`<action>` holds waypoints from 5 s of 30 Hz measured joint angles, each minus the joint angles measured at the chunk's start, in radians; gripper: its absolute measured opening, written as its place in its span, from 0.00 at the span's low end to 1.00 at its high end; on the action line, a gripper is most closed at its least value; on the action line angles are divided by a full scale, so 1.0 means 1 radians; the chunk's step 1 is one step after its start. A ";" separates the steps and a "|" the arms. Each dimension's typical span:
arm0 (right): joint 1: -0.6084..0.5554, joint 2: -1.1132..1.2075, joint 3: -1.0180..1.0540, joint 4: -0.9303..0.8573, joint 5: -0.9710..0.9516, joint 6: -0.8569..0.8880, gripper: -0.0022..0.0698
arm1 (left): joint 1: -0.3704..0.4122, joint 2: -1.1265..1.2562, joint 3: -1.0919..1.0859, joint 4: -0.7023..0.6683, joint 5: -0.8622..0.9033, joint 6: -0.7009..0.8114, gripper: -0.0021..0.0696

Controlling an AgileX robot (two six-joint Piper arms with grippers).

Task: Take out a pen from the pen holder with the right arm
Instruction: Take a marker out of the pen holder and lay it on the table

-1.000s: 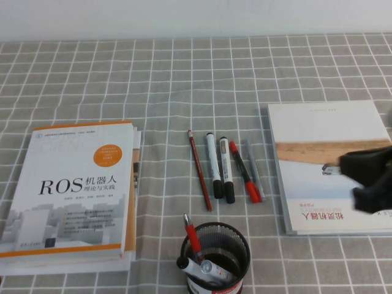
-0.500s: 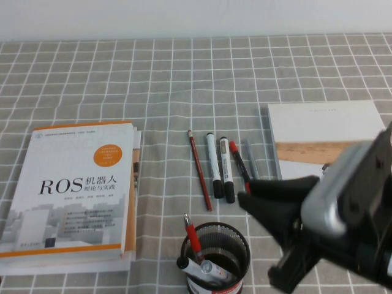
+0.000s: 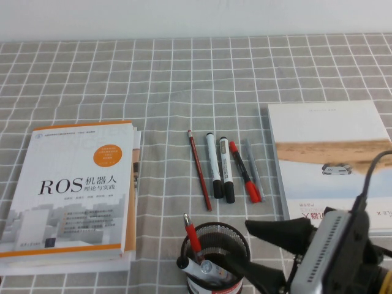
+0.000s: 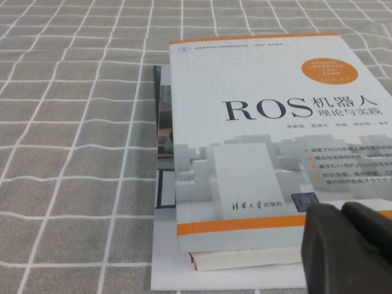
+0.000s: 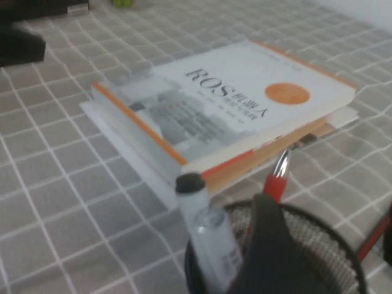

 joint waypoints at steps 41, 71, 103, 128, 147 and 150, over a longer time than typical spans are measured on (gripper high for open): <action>0.058 0.224 -0.047 -0.019 -0.097 0.041 0.50 | 0.000 0.000 0.000 0.000 0.000 0.000 0.02; 0.106 0.256 -0.192 0.125 0.165 0.049 0.50 | 0.000 0.000 0.000 0.000 0.000 0.000 0.02; 0.289 0.343 -0.264 0.927 0.034 -0.701 0.50 | 0.000 0.000 0.000 0.000 0.000 0.000 0.02; 0.289 0.349 -0.264 0.921 -0.003 -0.735 0.21 | 0.000 0.000 0.000 0.000 0.000 0.000 0.02; 0.289 0.314 -0.264 0.862 0.003 -0.737 0.17 | 0.000 0.000 0.000 0.000 0.000 0.000 0.02; 0.289 0.286 -0.264 0.857 0.005 -0.737 0.16 | 0.000 0.000 0.000 0.000 0.000 0.000 0.02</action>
